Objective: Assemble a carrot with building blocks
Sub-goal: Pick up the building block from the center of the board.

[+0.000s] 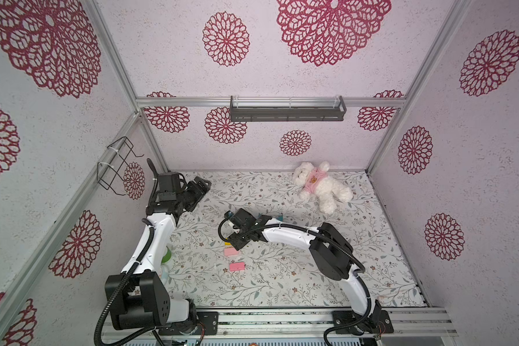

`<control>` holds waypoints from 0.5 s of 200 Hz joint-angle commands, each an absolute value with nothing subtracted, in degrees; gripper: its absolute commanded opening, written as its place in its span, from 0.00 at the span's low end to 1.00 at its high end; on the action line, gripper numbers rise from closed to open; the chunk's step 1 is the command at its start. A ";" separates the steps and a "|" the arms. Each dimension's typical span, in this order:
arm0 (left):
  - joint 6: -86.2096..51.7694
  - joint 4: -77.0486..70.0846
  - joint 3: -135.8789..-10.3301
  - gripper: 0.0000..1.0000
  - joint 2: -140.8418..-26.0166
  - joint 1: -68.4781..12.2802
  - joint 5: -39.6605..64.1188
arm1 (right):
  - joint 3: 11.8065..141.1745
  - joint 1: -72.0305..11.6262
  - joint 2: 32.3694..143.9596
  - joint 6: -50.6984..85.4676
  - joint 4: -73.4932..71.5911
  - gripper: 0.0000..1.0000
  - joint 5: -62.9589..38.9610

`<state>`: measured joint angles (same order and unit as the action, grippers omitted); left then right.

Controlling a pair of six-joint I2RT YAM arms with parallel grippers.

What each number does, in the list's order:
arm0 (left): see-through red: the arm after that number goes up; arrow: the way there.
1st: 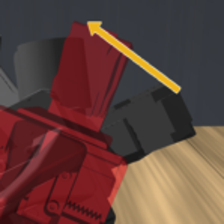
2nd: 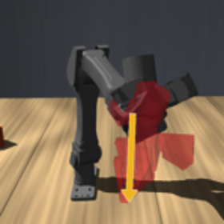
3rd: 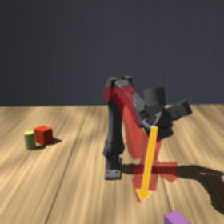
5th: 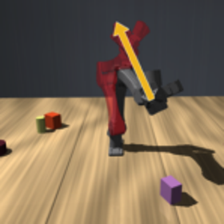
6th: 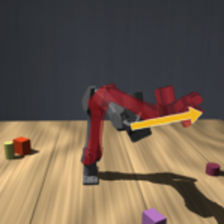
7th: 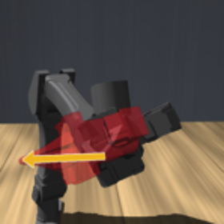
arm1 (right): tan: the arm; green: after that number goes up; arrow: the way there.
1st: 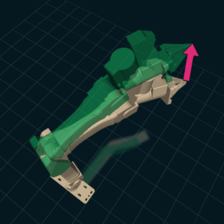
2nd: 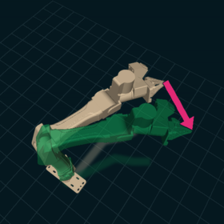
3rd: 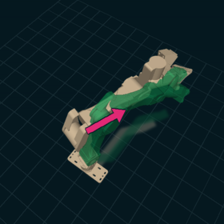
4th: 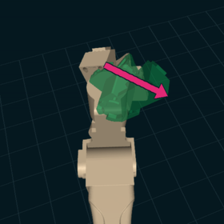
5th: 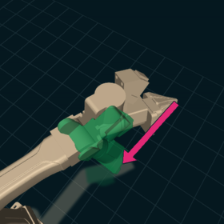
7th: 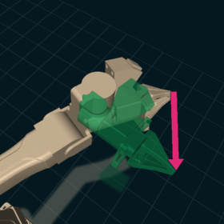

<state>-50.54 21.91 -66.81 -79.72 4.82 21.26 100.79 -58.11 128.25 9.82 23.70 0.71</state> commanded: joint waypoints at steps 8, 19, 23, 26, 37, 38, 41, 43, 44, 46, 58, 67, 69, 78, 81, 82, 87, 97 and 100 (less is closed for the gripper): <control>-49.97 22.06 -67.24 0.89 -79.32 5.09 21.11 | 104.42 -57.80 129.46 6.57 25.04 0.68 -1.38; -50.01 22.01 -67.23 0.89 -79.46 5.08 21.31 | 104.85 -57.79 130.28 6.10 24.81 0.68 -1.72; -50.01 22.00 -67.23 0.89 -79.52 5.10 21.35 | 105.00 -57.77 130.56 5.86 24.70 0.67 -1.83; -50.01 22.05 -67.23 0.89 -79.54 5.10 21.33 | 105.19 -57.77 130.79 5.68 24.65 0.67 -1.80; -50.00 22.07 -67.21 0.89 -79.46 5.10 21.34 | 106.01 -57.60 131.79 5.29 24.98 0.65 -1.85; -50.01 22.07 -67.23 0.89 -79.45 5.10 21.35 | 106.05 -57.58 131.90 5.19 25.06 0.65 -1.89; -50.01 22.05 -67.21 0.89 -79.45 5.10 21.28 | 106.22 -57.57 132.21 5.05 25.20 0.64 -2.05; -50.01 22.06 -67.23 0.89 -79.45 5.10 21.34 | 106.32 -57.57 132.37 4.89 25.33 0.63 -2.16; -49.97 22.06 -67.23 0.89 -79.45 5.10 21.30 | 106.38 -57.61 132.45 4.86 25.36 0.63 -2.22; -50.00 22.08 -67.24 0.89 -79.45 5.10 21.28 | 106.42 -57.60 132.54 4.75 25.46 0.62 -2.31; -49.87 22.06 -67.23 0.89 -79.37 5.10 21.25 | 106.42 -57.60 133.12 4.31 25.55 0.59 -2.12; -49.91 22.06 -67.19 0.89 -79.36 5.10 21.24 | 106.36 -57.58 133.26 4.08 25.96 0.54 -1.71; -49.88 22.10 -67.22 0.89 -79.36 5.10 21.20 | 106.28 -57.57 133.25 4.05 25.96 0.53 -1.53; -49.85 22.10 -67.24 0.89 -79.37 5.09 21.19 | 105.58 -57.57 132.86 4.12 25.64 0.49 -0.71; -49.84 22.07 -67.23 0.89 -79.37 5.10 21.23 | 105.33 -57.57 132.73 4.20 25.47 0.47 -0.47; -49.84 22.06 -67.23 0.89 -79.37 5.10 21.20 | 105.22 -57.57 132.64 4.16 25.39 0.47 -0.50; -49.89 22.11 -67.28 0.89 -79.37 5.09 21.18 | 104.72 -57.58 132.24 4.15 25.12 0.44 -0.52; -49.92 22.06 -67.32 0.89 -79.45 5.10 21.25 | 103.61 -57.57 131.40 4.44 24.41 0.40 -0.23; -49.89 22.07 -67.31 0.89 -79.45 5.11 21.27 | 103.28 -57.61 131.11 4.54 24.13 0.39 -0.18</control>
<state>-50.57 21.93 -66.81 -79.72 4.82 21.32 104.88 -57.93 132.81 5.10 24.05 -1.23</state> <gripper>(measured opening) 0.885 0.419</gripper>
